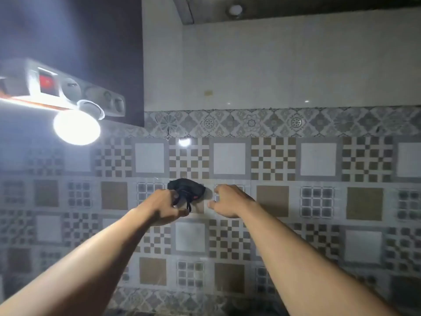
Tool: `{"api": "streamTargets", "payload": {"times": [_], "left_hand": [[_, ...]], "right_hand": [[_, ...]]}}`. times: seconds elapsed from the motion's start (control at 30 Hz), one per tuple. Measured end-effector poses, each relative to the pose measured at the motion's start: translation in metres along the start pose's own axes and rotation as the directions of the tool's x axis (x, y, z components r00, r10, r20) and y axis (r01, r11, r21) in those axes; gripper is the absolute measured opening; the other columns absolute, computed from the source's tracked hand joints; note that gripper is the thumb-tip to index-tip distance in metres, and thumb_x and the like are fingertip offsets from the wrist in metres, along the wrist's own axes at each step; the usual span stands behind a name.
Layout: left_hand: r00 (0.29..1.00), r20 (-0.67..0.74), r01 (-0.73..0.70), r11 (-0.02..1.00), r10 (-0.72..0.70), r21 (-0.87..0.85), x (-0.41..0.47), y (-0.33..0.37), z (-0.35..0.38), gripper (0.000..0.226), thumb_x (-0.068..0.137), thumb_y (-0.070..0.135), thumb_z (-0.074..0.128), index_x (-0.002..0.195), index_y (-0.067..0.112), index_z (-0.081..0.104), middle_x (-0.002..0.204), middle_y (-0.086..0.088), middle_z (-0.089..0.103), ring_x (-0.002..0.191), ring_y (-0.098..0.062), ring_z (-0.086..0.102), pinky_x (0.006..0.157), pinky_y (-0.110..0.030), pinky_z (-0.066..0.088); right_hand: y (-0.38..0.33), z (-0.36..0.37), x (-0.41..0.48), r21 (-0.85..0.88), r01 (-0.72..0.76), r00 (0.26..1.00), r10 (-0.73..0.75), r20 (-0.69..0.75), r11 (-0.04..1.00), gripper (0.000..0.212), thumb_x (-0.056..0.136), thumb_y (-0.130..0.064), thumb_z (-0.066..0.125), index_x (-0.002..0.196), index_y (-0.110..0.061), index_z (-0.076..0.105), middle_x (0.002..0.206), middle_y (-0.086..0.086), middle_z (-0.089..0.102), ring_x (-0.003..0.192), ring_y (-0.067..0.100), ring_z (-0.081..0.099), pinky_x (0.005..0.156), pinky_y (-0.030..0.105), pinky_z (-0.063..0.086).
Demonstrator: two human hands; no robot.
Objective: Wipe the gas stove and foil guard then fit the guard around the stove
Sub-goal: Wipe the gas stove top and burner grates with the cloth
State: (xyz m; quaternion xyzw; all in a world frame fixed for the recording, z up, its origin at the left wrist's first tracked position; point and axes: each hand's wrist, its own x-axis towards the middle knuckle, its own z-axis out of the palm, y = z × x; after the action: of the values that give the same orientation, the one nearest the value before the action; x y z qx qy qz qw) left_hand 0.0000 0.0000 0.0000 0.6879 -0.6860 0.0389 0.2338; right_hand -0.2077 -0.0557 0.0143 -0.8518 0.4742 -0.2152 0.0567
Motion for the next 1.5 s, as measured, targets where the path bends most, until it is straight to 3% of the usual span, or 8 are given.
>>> {"api": "streamTargets", "payload": {"times": [0.13, 0.33, 0.63, 0.83, 1.13, 1.33, 1.4, 1.5], "left_hand": [[0.997, -0.069, 0.022, 1.0, -0.023, -0.016, 0.027, -0.03, 0.003, 0.041, 0.081, 0.047, 0.064, 0.11, 0.019, 0.068, 0.117, -0.003, 0.069, 0.104, -0.025, 0.063, 0.09, -0.036, 0.052], [0.966, -0.247, 0.084, 0.996, -0.081, 0.003, 0.072, -0.056, 0.022, 0.053, 0.088, 0.045, 0.057, 0.132, 0.016, 0.05, 0.13, -0.01, 0.06, 0.111, -0.029, 0.06, 0.086, -0.038, 0.049], [0.914, -0.39, 0.063, 0.99, -0.108, -0.127, 0.112, -0.071, 0.045, 0.022, 0.097, 0.031, 0.054, 0.114, 0.019, 0.062, 0.109, -0.006, 0.068, 0.09, -0.022, 0.063, 0.077, -0.036, 0.054], [0.902, -0.424, -0.023, 0.975, -0.075, -0.22, 0.116, -0.068, 0.033, 0.017, 0.097, 0.025, 0.052, 0.111, 0.019, 0.059, 0.106, -0.005, 0.067, 0.088, -0.021, 0.061, 0.074, -0.036, 0.053], [0.939, -0.341, -0.079, 0.927, -0.055, -0.367, 0.099, -0.04, 0.017, 0.022, 0.096, 0.024, 0.055, 0.114, 0.015, 0.063, 0.112, -0.011, 0.069, 0.104, -0.03, 0.064, 0.088, -0.046, 0.056], [0.966, -0.256, -0.088, 0.87, -0.045, -0.484, 0.067, 0.007, 0.044, 0.021, 0.093, 0.02, 0.058, 0.111, 0.014, 0.067, 0.106, -0.009, 0.069, 0.099, -0.026, 0.064, 0.084, -0.035, 0.054], [0.976, -0.214, -0.083, 0.856, -0.033, -0.511, 0.056, 0.026, 0.056, 0.021, 0.093, 0.022, 0.059, 0.111, 0.016, 0.066, 0.105, -0.008, 0.069, 0.098, -0.026, 0.064, 0.081, -0.033, 0.052], [0.984, -0.177, -0.066, 0.846, -0.034, -0.529, 0.041, 0.056, 0.077, 0.017, 0.091, 0.023, 0.064, 0.106, 0.018, 0.068, 0.1, -0.008, 0.07, 0.091, -0.024, 0.065, 0.072, -0.027, 0.047]], "right_hand": [[-0.018, 0.026, 0.05, 0.099, 0.015, 0.998, -0.008, -0.068, 0.995, 0.031, 0.089, -0.034, 0.059, 0.113, -0.015, 0.057, 0.106, 0.007, 0.063, 0.089, 0.027, 0.061, 0.078, 0.041, 0.056], [-0.022, 0.065, 0.106, 0.153, 0.009, 0.983, 0.019, -0.184, 0.988, 0.043, 0.097, -0.027, 0.055, 0.136, -0.01, 0.048, 0.132, 0.011, 0.058, 0.115, 0.033, 0.057, 0.093, 0.043, 0.052], [-0.022, 0.088, 0.144, 0.17, -0.027, 0.94, 0.083, -0.332, 0.985, 0.022, 0.098, -0.022, 0.058, 0.112, -0.007, 0.067, 0.106, 0.01, 0.067, 0.088, 0.025, 0.064, 0.079, 0.039, 0.058], [-0.018, 0.079, 0.147, 0.148, -0.017, 0.929, 0.071, -0.364, 0.989, 0.013, 0.098, -0.024, 0.053, 0.102, -0.015, 0.061, 0.095, 0.005, 0.065, 0.08, 0.022, 0.063, 0.073, 0.041, 0.059], [0.0, 0.043, 0.098, 0.281, 0.041, 0.96, 0.04, -0.277, 0.959, 0.013, 0.095, -0.02, 0.053, 0.1, -0.018, 0.065, 0.09, 0.0, 0.067, 0.079, 0.014, 0.063, 0.07, 0.035, 0.057], [0.027, 0.031, 0.034, 0.334, -0.07, 0.981, 0.126, -0.15, 0.94, 0.014, 0.085, -0.016, 0.049, 0.078, -0.007, 0.057, 0.072, 0.002, 0.053, 0.066, 0.018, 0.049, 0.058, 0.03, 0.031], [0.043, 0.03, 0.014, 0.406, -0.106, 0.978, 0.17, -0.125, 0.908, 0.017, 0.085, -0.016, 0.05, 0.092, -0.003, 0.059, 0.079, 0.003, 0.056, 0.074, 0.021, 0.052, 0.064, 0.033, 0.034], [0.07, 0.034, -0.016, 0.516, -0.131, 0.982, 0.184, -0.051, 0.846, 0.027, 0.087, -0.027, 0.061, 0.111, -0.015, 0.059, 0.107, 0.004, 0.065, 0.098, 0.024, 0.061, 0.08, 0.035, 0.047]]}}
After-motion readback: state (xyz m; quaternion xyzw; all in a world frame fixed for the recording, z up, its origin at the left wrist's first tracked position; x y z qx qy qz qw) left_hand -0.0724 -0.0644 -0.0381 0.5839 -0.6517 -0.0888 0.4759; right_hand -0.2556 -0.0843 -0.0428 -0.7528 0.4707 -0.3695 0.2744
